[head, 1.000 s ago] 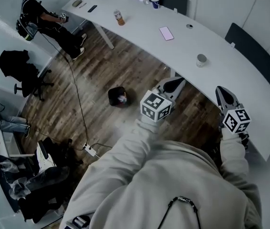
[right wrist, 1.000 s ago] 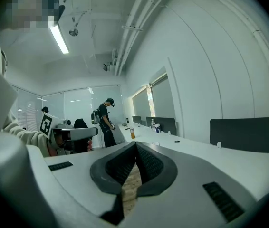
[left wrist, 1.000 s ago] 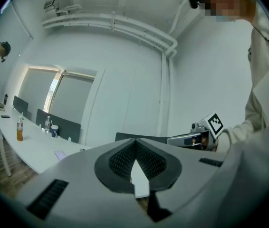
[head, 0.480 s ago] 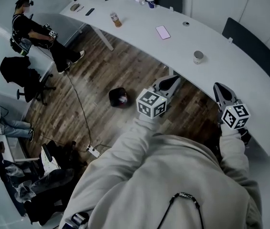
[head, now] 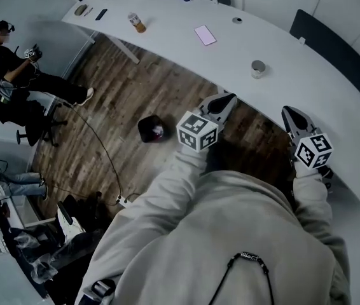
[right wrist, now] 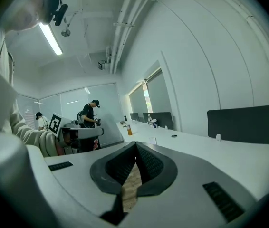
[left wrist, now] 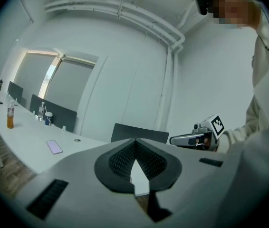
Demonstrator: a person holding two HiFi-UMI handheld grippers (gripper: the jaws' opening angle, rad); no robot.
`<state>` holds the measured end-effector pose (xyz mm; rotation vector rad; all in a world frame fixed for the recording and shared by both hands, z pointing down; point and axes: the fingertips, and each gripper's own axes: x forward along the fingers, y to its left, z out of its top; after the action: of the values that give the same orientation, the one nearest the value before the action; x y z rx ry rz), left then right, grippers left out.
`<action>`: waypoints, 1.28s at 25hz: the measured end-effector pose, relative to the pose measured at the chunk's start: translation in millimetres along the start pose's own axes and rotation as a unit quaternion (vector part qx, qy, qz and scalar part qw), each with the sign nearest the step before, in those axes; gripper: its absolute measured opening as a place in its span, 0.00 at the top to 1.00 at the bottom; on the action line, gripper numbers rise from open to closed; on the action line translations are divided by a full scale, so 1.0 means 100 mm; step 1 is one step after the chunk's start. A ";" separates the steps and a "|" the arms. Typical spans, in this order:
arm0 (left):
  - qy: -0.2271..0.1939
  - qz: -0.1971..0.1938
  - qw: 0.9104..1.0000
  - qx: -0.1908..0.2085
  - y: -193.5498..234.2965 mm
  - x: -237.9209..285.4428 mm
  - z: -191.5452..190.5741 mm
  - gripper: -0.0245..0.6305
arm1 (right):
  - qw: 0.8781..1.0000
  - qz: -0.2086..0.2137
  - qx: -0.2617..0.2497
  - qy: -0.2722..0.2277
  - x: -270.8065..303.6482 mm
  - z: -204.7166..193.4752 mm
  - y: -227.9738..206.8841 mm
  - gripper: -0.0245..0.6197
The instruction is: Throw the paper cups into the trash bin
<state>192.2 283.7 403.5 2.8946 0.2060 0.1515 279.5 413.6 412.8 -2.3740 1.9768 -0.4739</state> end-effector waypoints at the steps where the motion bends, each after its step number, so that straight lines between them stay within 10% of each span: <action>1: 0.004 -0.007 1.000 0.000 0.06 0.09 -0.03 0.96 | 1.000 -0.002 0.001 -0.001 0.08 0.00 -0.06 0.93; 21: 0.049 -0.120 0.989 0.070 2.30 2.19 0.89 0.96 | 0.993 -0.113 0.027 0.015 2.24 0.95 -1.59 0.93; 32: 0.037 -0.145 0.987 0.057 2.41 2.82 1.10 0.96 | 0.989 -0.146 0.027 0.012 2.35 1.22 -2.22 0.93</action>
<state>513.8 69.6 379.2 2.9309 0.6656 0.1998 557.4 209.6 393.3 -2.6453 1.6030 -0.5571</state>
